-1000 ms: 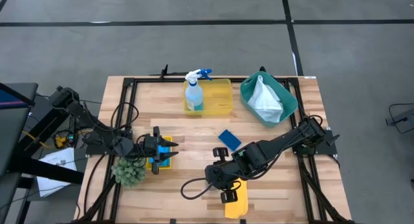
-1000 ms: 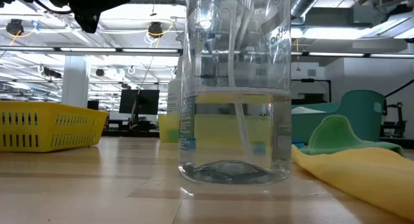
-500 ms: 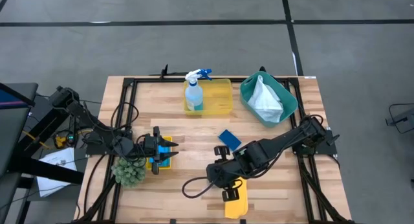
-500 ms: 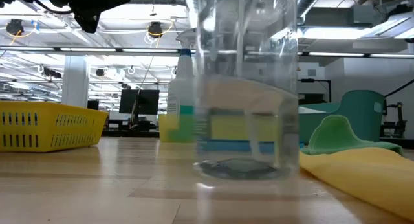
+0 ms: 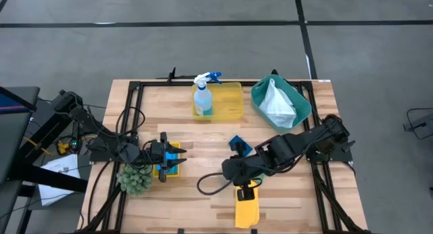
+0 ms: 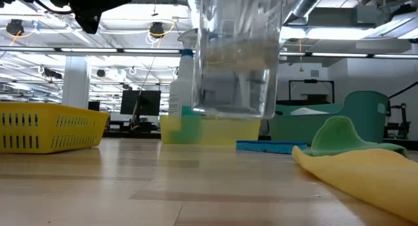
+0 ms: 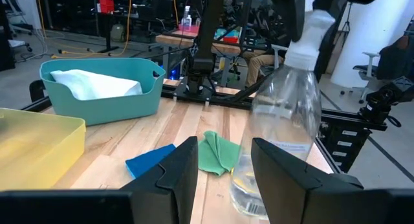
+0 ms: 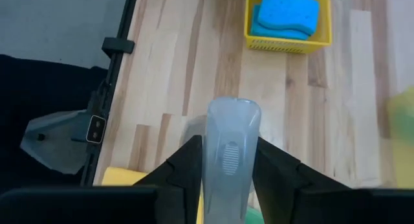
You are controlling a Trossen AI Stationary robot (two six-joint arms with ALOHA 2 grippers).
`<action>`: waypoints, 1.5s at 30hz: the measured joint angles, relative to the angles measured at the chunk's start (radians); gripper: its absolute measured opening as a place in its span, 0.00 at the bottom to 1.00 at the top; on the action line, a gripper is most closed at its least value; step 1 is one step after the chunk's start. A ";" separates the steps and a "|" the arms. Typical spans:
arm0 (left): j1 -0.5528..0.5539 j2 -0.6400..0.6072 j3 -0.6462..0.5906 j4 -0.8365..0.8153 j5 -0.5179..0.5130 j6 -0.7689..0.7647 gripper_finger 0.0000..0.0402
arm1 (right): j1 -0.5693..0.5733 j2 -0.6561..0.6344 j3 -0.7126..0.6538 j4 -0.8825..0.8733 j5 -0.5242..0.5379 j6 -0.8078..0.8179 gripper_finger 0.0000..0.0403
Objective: Pick & Place Kitchen Items
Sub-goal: Put the transparent spray bottle into the top yellow bin
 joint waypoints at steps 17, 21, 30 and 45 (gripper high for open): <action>0.000 0.000 0.000 -0.005 0.000 0.000 0.35 | -0.069 -0.053 0.001 -0.136 0.040 0.005 0.27; 0.000 0.000 0.000 -0.007 0.000 0.000 0.35 | -0.088 -0.069 0.002 -0.163 0.038 -0.013 0.27; 0.000 0.000 0.000 -0.009 0.000 0.000 0.35 | -0.159 -0.160 0.002 -0.196 0.032 -0.027 0.27; 0.000 0.000 0.000 -0.008 0.000 0.000 0.35 | -0.337 -0.179 0.002 -0.242 -0.031 -0.156 0.27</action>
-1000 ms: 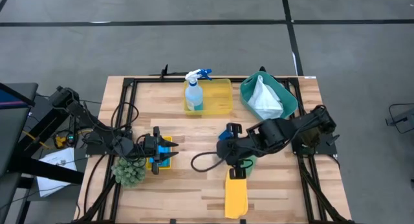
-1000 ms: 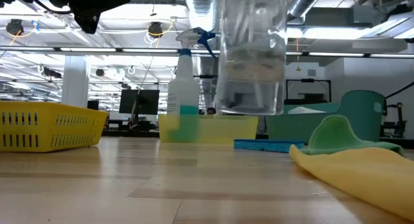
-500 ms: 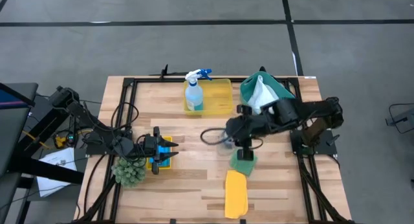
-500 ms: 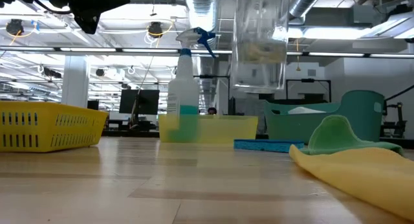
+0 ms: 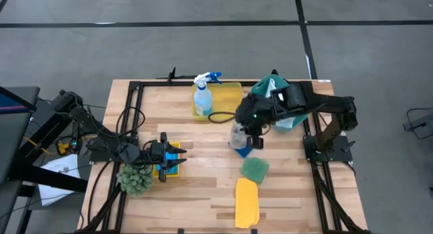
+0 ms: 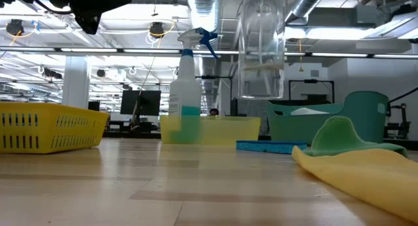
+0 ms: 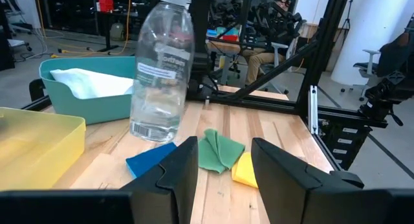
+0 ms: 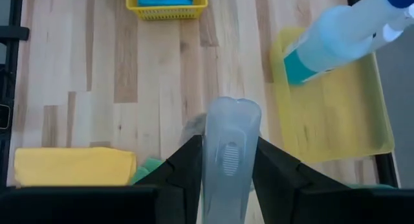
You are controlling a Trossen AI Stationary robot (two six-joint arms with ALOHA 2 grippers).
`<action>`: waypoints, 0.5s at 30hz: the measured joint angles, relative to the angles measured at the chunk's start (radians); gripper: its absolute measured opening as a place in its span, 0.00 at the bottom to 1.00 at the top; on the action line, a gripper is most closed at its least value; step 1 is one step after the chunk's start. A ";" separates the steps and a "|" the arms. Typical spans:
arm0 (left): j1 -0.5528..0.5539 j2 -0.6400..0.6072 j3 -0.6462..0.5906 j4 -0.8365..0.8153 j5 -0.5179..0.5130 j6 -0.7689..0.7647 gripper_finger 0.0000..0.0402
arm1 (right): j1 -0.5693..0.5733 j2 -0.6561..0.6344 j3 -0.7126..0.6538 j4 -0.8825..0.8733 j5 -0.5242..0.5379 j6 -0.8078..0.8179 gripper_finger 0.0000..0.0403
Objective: Pick & Place Kitchen Items
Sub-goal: Put the transparent spray bottle into the top yellow bin
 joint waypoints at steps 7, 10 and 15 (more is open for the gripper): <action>0.000 0.000 0.000 0.000 0.000 0.000 0.35 | -0.094 -0.014 0.000 0.003 -0.064 -0.071 0.27; 0.000 0.000 0.000 0.000 0.000 0.000 0.35 | -0.130 -0.024 0.000 0.002 -0.068 -0.089 0.27; 0.000 0.000 0.000 0.000 0.000 0.000 0.35 | -0.189 -0.037 0.000 0.012 -0.085 -0.127 0.27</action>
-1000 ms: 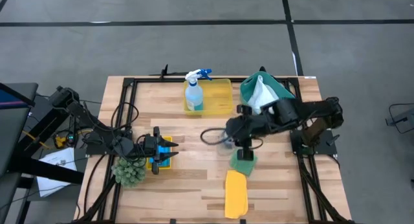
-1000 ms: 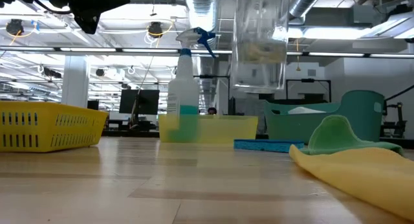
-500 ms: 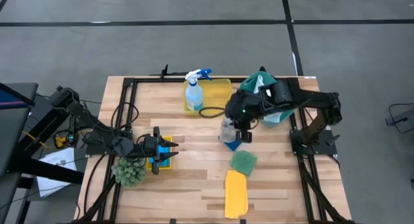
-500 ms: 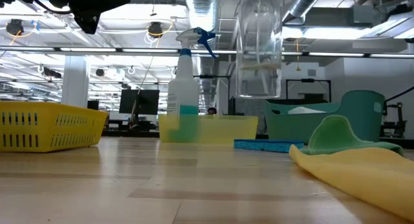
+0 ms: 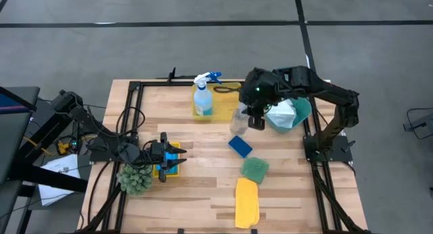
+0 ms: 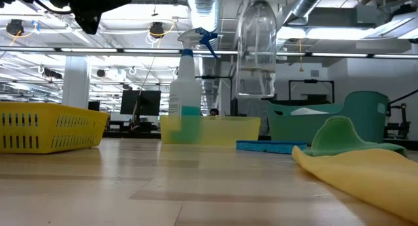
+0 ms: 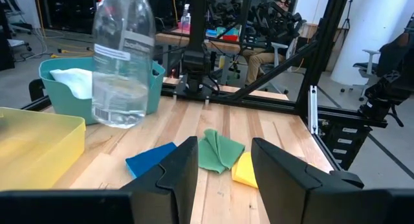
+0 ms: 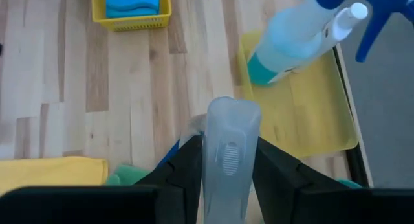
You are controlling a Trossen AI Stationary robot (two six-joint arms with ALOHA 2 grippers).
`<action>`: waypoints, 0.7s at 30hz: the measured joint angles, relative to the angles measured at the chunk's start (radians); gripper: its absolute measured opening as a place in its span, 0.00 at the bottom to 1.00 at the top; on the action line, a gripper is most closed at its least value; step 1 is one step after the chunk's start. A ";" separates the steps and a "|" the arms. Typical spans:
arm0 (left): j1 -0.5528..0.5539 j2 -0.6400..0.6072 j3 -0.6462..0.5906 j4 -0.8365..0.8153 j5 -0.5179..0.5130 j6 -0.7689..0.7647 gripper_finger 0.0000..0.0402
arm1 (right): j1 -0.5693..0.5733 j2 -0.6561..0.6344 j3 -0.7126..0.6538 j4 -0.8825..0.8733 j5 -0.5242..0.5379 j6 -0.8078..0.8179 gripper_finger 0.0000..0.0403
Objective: Pick & Place Kitchen Items
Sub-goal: Put the transparent spray bottle into the top yellow bin
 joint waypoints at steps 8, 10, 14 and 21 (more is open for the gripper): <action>0.009 0.000 0.000 0.000 0.000 0.000 0.35 | -0.115 0.001 0.000 0.014 -0.075 -0.073 0.27; 0.013 0.000 0.000 0.000 0.000 0.000 0.35 | -0.146 0.001 0.000 0.022 -0.089 -0.089 0.27; 0.014 0.000 0.000 -0.001 0.000 0.000 0.35 | -0.201 0.001 0.000 0.036 -0.119 -0.117 0.27; 0.014 0.000 0.000 -0.003 0.000 0.000 0.35 | -0.286 0.010 0.000 0.074 -0.165 -0.165 0.27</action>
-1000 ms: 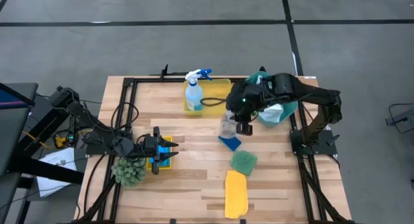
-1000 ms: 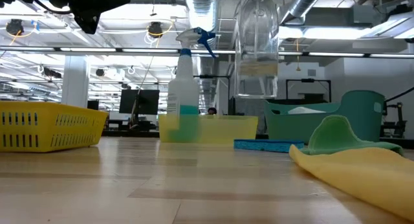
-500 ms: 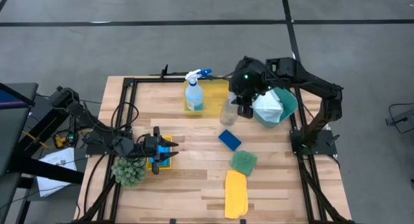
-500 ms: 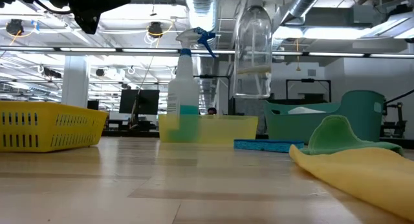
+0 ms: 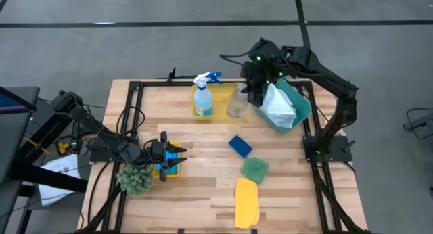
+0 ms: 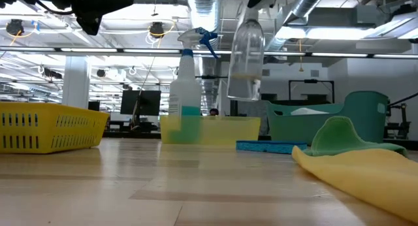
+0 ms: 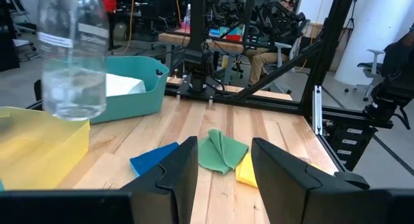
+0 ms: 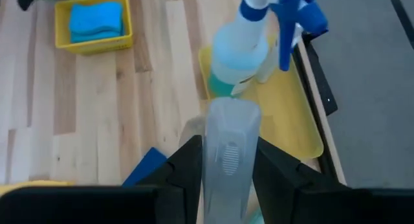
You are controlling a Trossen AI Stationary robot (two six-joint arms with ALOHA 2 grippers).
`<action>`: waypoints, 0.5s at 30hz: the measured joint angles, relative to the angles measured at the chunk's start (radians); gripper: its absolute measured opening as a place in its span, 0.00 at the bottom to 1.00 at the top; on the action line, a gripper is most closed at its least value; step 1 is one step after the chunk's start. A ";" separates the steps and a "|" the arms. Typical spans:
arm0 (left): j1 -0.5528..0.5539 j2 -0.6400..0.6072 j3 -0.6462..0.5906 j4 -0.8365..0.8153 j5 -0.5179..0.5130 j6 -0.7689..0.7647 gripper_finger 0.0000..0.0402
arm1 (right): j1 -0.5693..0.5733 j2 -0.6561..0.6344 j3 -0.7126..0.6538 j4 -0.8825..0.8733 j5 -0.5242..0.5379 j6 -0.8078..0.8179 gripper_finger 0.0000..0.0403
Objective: Pick & Place Kitchen Items
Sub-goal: Put the transparent spray bottle into the top yellow bin
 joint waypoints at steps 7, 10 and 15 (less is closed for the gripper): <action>0.000 0.000 0.000 -0.016 0.000 0.000 0.35 | -0.084 0.027 0.005 0.016 -0.026 -0.045 0.27; 0.000 0.000 0.000 -0.016 0.000 0.000 0.35 | -0.117 0.032 0.011 0.035 -0.027 -0.051 0.26; 0.000 0.000 0.000 -0.016 0.000 -0.001 0.35 | -0.156 0.035 0.009 0.055 -0.048 -0.067 0.26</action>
